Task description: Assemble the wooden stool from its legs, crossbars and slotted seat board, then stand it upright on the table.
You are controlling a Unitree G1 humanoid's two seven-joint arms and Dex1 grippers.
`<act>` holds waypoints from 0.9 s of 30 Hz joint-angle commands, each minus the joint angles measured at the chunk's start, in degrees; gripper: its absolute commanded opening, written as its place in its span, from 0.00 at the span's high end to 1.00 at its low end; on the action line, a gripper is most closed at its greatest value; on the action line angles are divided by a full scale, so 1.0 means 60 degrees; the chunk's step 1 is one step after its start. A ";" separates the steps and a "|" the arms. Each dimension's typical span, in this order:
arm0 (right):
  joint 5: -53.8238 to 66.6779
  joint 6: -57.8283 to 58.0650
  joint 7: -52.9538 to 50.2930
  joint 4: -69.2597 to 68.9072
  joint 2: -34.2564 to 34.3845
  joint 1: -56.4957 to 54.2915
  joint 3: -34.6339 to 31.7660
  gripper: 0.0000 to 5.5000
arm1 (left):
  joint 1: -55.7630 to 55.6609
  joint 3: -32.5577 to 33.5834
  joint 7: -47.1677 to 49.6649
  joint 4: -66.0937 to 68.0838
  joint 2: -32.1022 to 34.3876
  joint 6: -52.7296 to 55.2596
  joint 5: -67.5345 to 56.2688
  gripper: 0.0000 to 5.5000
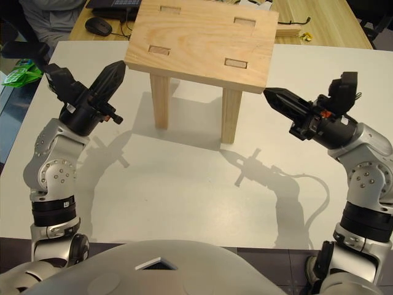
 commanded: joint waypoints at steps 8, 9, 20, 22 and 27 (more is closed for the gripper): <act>-0.0502 -0.0485 -0.0152 -0.0030 0.0170 -0.0165 0.0743 1.00 | -0.0010 -0.0678 0.0446 0.0547 -0.0553 -0.0610 0.1017 1.00; -0.0643 -0.0702 -0.0328 0.0247 0.0206 -0.0211 0.0572 1.00 | -0.0068 -0.0375 0.0816 0.0876 -0.0676 -0.0940 0.1216 1.00; -0.3890 -0.4428 -0.3595 0.4081 0.1204 -0.0238 -0.0174 1.00 | 0.0031 0.0758 0.2360 0.3758 -0.1776 -0.4027 0.2727 1.00; -0.5108 -0.5793 -0.4776 0.5482 0.1614 -0.0504 0.0116 1.00 | -0.0058 0.0679 0.2623 0.4740 -0.1905 -0.4860 0.3366 1.00; -0.6737 -0.8495 -0.7295 0.8310 0.2839 -0.0762 0.0430 1.00 | -0.0632 0.0516 0.3063 0.6943 -0.2233 -0.6617 0.4347 1.00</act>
